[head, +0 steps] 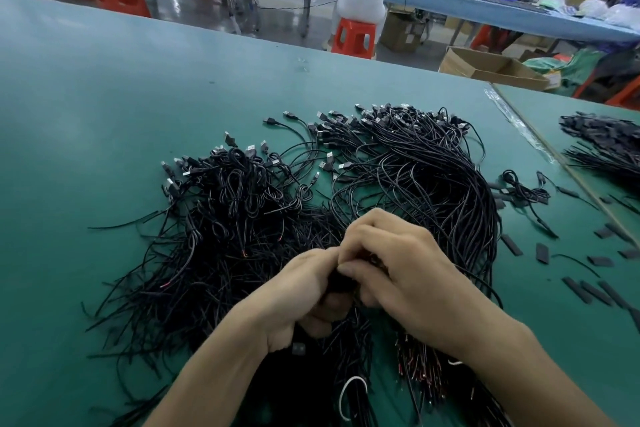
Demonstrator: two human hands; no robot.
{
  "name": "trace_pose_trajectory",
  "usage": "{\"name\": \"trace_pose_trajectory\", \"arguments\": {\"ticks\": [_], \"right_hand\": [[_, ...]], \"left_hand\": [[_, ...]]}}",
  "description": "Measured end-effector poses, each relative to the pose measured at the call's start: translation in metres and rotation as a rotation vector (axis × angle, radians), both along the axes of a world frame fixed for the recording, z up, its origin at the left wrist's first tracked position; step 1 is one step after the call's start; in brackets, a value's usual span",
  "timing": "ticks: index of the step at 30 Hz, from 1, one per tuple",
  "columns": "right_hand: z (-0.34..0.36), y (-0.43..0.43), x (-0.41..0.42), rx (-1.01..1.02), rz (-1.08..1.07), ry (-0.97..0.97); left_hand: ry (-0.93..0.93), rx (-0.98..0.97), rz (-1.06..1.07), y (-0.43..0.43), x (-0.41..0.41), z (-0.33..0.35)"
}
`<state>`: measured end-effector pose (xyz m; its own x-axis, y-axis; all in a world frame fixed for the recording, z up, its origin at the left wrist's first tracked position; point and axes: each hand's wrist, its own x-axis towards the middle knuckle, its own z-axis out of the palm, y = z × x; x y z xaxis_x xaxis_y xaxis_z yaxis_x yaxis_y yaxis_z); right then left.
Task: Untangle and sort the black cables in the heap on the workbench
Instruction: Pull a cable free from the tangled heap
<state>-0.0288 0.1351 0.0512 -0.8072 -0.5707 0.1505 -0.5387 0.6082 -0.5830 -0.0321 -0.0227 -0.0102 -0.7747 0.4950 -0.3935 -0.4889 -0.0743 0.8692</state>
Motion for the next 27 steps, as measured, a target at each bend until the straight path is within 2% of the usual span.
{"name": "trace_pose_trajectory", "arguments": {"ticks": [3, 7, 9, 14, 22, 27], "right_hand": [[-0.001, 0.003, -0.004, -0.035, -0.065, -0.067], [-0.001, 0.007, -0.006, 0.097, -0.060, -0.026], [0.000, 0.009, -0.005, 0.096, -0.047, -0.063], [0.002, 0.013, -0.003, 0.205, -0.057, -0.062], [0.002, 0.007, 0.004, 0.260, -0.109, -0.002], [0.007, 0.001, 0.007, 0.286, -0.025, 0.014]], "left_hand": [[-0.051, 0.106, -0.083, -0.002, -0.002, 0.000], [0.167, -0.107, -0.235, -0.003, 0.003, 0.005], [0.250, -0.135, -0.270, -0.005, 0.007, 0.003], [0.241, -0.167, -0.257, -0.002, 0.011, 0.005], [0.272, -0.120, -0.255, -0.003, 0.011, 0.004], [0.261, -0.105, -0.210, -0.001, 0.011, 0.003]]}}
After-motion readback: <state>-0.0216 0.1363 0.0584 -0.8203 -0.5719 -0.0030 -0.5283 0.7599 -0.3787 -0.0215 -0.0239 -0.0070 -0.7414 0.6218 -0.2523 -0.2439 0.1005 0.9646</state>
